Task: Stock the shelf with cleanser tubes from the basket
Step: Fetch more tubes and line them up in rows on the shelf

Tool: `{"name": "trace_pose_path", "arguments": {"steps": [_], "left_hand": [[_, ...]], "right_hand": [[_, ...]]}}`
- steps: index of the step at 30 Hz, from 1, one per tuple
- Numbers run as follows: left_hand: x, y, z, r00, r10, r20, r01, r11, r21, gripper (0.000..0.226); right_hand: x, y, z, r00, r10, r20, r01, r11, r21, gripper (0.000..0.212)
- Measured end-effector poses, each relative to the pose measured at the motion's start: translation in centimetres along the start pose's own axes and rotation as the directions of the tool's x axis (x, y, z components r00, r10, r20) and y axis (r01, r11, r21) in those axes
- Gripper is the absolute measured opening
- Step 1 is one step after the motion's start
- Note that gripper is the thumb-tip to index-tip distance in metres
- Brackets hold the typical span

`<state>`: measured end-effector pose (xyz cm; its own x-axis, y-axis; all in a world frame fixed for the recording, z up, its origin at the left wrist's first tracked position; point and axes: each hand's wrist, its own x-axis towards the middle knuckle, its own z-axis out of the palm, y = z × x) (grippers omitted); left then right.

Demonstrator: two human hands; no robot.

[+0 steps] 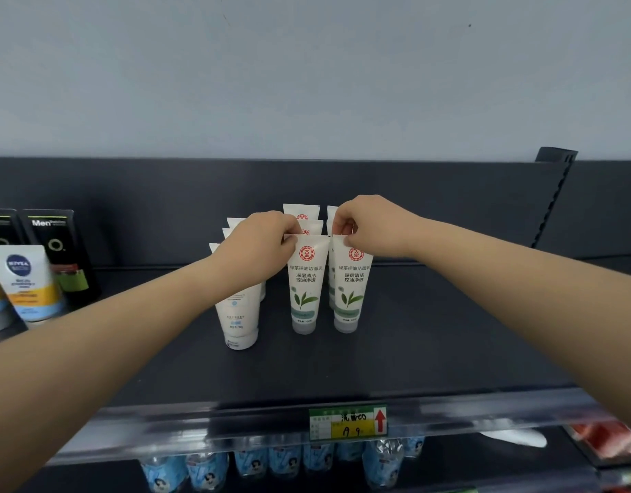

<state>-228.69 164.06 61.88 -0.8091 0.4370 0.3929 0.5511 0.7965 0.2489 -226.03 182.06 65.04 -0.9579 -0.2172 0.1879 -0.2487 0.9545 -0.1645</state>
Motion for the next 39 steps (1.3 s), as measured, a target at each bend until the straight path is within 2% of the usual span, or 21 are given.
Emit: {"name": "trace_pose_path", "arguments": {"steps": [10, 20, 29, 39], "left_hand": [[-0.3, 0.3, 0.1, 1.000, -0.006, -0.009, 0.006, 1.000, 0.004, 0.024], [-3.0, 2.6, -0.9, 0.991, 0.126, -0.055, -0.108, 0.959, 0.260, 0.046], [-8.3, 4.6, -2.7, 0.998, 0.012, -0.055, 0.013, 0.901, 0.433, 0.059], [-16.5, 4.1, -4.9, 0.987, -0.119, -0.109, 0.158, 0.837, 0.524, 0.059]], "right_hand": [[-1.3, 0.4, -0.5, 0.999, 0.007, -0.035, -0.006, 1.000, 0.026, 0.030], [-4.5, -0.1, -1.3, 1.000, -0.009, 0.000, 0.009, 0.999, -0.037, 0.050], [-7.5, -1.3, -0.7, 0.986, -0.164, 0.009, 0.163, 0.976, -0.142, 0.065], [-8.8, -6.9, 2.5, 0.916, -0.398, -0.044, 0.398, 0.917, -0.006, 0.069]]}}
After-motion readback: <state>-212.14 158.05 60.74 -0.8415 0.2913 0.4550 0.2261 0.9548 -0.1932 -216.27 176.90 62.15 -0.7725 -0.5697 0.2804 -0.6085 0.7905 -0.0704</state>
